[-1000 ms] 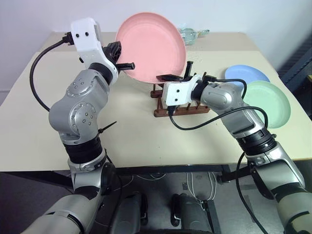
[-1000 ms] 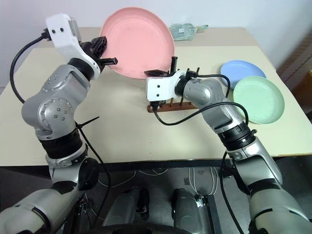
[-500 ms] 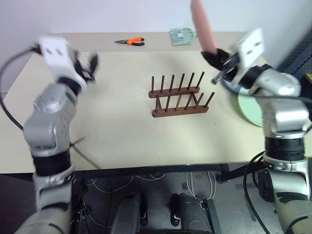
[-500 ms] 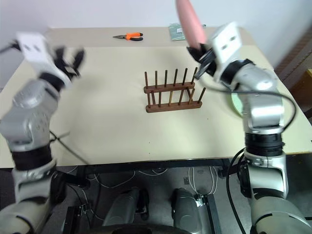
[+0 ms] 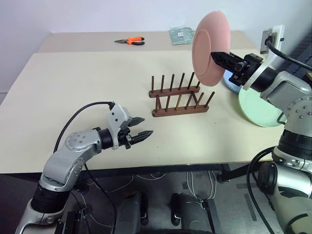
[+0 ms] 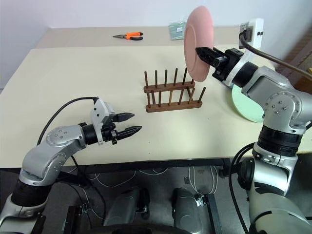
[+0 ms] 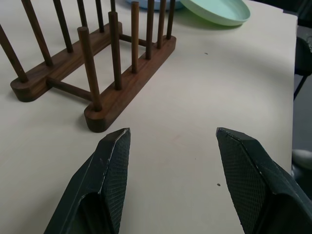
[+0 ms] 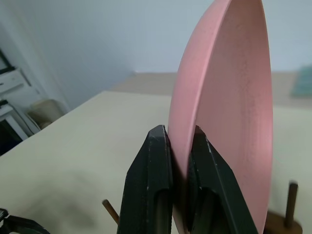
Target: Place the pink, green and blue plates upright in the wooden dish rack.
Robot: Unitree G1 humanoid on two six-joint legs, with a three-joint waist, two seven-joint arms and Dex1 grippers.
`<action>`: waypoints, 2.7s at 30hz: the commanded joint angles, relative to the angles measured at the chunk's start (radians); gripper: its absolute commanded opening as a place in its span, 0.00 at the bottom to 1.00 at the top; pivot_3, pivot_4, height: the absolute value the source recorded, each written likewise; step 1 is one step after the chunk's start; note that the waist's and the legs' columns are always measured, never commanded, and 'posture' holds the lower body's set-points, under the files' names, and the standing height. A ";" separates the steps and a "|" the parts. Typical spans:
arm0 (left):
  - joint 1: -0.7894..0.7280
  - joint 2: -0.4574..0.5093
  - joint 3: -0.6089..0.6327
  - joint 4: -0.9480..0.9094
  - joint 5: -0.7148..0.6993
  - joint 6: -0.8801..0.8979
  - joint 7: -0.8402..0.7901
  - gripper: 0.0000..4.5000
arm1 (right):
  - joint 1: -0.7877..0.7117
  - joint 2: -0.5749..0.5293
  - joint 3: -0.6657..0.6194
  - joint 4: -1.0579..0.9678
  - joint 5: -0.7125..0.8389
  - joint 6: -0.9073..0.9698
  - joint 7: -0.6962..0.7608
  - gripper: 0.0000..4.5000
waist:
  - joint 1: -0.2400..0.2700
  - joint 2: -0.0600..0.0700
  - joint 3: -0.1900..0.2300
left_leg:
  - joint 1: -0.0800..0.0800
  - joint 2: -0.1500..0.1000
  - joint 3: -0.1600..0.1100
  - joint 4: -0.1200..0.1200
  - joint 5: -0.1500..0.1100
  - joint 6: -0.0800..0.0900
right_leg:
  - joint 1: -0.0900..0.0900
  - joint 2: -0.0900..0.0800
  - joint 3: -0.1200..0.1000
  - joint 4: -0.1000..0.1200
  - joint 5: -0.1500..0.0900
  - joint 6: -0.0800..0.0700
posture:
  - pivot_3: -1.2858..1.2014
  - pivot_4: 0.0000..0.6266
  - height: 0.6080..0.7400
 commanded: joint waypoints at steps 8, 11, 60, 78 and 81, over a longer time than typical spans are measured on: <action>0.008 -0.005 0.006 -0.052 -0.013 0.007 0.007 0.64 | -0.026 -0.008 -0.003 0.069 0.000 -0.028 -0.034 0.24 | 0.000 0.000 0.000 | 0.000 0.000 0.000 0.000 0.000 0.000 | 0.000 0.001 0.000 0.000 0.000 0.000 | 0.52 0.24 1.00; 0.008 -0.006 0.006 -0.053 -0.013 0.009 0.008 0.64 | -0.010 -0.031 0.043 0.058 -0.075 -0.115 -0.022 0.57 | 0.000 0.000 0.000 | 0.000 0.000 0.001 0.000 0.000 0.000 | 0.000 0.002 0.000 0.000 0.000 0.000 | 0.52 0.24 1.00; -0.031 -0.027 -0.023 0.047 0.030 -0.045 -0.011 0.64 | -0.044 -0.190 -0.056 -0.193 0.058 -0.346 0.030 0.02 | 0.002 0.007 0.003 | 0.001 0.003 -0.002 0.001 0.001 -0.002 | 0.002 0.004 -0.001 0.000 -0.002 0.000 | 0.52 0.24 1.00; 0.013 -0.033 -0.015 0.003 0.028 -0.042 0.020 0.64 | -0.089 0.159 0.037 0.022 0.577 -0.014 -0.488 0.02 | -0.002 0.007 0.003 | -0.001 0.001 0.000 0.002 0.000 0.001 | 0.000 0.002 -0.001 0.001 -0.002 0.000 | 0.52 0.24 1.00; 0.018 -0.028 -0.011 -0.004 0.024 -0.039 0.022 0.64 | -0.082 0.155 0.048 0.025 0.554 -0.009 -0.501 0.02 | -0.001 0.007 0.003 | -0.001 0.001 0.000 0.002 0.000 0.001 | 0.000 0.003 -0.001 0.001 -0.002 0.000 | 0.52 0.24 1.00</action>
